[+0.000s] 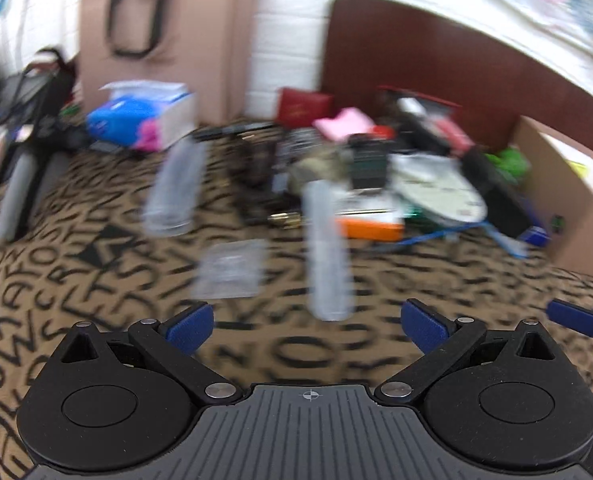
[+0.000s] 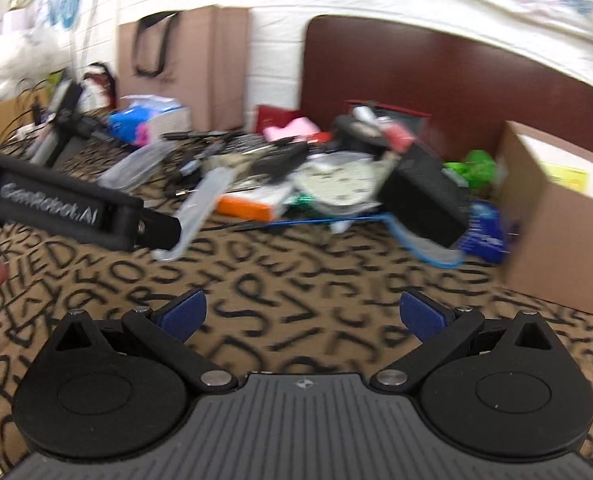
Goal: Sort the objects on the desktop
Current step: 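Withdraw both tools from the box back over the pile, then grasp the clear square hook packet with the left gripper while the right gripper grasps a clear tube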
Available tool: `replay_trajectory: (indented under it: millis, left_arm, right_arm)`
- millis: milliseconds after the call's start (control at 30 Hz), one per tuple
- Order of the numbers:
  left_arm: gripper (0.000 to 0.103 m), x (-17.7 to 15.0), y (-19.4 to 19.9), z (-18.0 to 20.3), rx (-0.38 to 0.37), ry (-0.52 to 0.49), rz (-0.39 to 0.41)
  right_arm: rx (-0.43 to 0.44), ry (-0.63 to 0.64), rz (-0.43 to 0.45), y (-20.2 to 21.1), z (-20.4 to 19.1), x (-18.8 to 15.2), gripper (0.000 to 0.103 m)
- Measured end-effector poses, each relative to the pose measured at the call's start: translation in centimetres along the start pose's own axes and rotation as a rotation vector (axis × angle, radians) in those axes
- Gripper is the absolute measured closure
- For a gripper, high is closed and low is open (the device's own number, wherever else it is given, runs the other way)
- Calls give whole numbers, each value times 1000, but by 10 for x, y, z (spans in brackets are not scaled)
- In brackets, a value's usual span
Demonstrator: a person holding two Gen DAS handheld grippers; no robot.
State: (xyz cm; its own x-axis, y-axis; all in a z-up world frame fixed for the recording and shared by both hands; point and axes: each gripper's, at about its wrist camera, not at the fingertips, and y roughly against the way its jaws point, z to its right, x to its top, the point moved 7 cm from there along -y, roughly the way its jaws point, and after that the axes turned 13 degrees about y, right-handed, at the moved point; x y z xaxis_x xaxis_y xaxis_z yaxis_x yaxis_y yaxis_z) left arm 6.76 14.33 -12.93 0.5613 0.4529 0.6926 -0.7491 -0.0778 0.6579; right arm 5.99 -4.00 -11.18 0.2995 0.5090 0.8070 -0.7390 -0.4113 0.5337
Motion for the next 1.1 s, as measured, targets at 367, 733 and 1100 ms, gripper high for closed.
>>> replay_trajectory:
  millis: [367,733,1100]
  left_arm:
    - [3,19,-41,-45,7,53,-41]
    - [26,32,-64,-47,-26,-10,-72]
    - [54,32,-65,-43,-56,-9,-100]
  right_arm:
    - [72,80,-18,-39,-44,20,13]
    - [94,130,-9,-71,-68,43,32]
    - [99,122,-31,-89,-69,47,67]
